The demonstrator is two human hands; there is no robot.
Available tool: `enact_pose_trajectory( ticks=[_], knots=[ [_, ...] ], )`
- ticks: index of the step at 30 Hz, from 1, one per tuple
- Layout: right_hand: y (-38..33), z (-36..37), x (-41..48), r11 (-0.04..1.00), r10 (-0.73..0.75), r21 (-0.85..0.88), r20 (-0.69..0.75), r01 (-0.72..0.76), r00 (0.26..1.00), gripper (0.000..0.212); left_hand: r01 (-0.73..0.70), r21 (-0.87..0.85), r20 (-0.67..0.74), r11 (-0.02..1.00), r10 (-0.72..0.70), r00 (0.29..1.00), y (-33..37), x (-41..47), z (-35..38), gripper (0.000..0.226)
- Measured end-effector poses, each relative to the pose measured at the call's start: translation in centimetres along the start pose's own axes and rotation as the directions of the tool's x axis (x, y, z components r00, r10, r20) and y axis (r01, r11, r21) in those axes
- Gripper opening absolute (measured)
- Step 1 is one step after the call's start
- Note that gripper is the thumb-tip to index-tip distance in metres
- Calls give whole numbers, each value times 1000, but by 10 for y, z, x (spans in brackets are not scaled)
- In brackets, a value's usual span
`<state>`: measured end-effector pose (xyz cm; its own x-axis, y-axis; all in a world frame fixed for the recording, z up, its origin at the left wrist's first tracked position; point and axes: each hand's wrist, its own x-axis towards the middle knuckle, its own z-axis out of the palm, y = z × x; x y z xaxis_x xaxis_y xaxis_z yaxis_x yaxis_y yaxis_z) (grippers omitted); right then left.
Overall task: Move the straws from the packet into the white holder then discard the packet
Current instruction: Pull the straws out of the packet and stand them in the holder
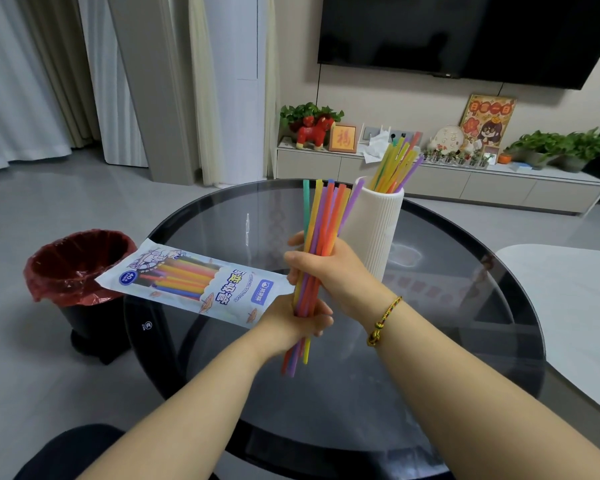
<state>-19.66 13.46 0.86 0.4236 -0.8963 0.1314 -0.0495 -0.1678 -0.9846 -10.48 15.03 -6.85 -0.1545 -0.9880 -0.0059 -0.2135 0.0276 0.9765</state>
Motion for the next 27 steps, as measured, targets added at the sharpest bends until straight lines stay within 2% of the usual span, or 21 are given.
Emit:
enact_pose_trajectory(
  ticks=[3, 7, 11, 16, 20, 24, 27],
  knots=[
    [-1, 0, 2, 1000, -10, -28, -61, 9, 998, 29, 21, 35, -12, 999, -20, 1000, -2, 2, 0, 23],
    [-5, -3, 5, 999, -49, -13, -108, 48, 993, 25, 23, 9, -23, 1000, -23, 999, 0, 6, -1, 22],
    [2, -5, 5, 995, -61, -87, -75, 54, 995, 26, 32, -17, -7, 999, -32, 999, -6, 3, -2, 23],
    [19, -1, 5, 997, 64, -48, -7, -64, 998, 22, 132, 14, -22, 991, -131, 991, -18, -5, -2, 25],
    [17, -3, 8, 994, 62, 93, -3, -61, 998, 24, 90, 75, 1, 993, -90, 996, -5, -3, -7, 39],
    [3, -7, 10, 962, 36, 266, 100, -62, 994, 22, 24, 35, 22, 999, -25, 999, 10, 2, -11, 37],
    [-8, -10, 9, 971, 23, 237, 87, -43, 996, 23, -3, 48, 80, 999, -1, 997, 14, 2, -11, 26]
  ],
)
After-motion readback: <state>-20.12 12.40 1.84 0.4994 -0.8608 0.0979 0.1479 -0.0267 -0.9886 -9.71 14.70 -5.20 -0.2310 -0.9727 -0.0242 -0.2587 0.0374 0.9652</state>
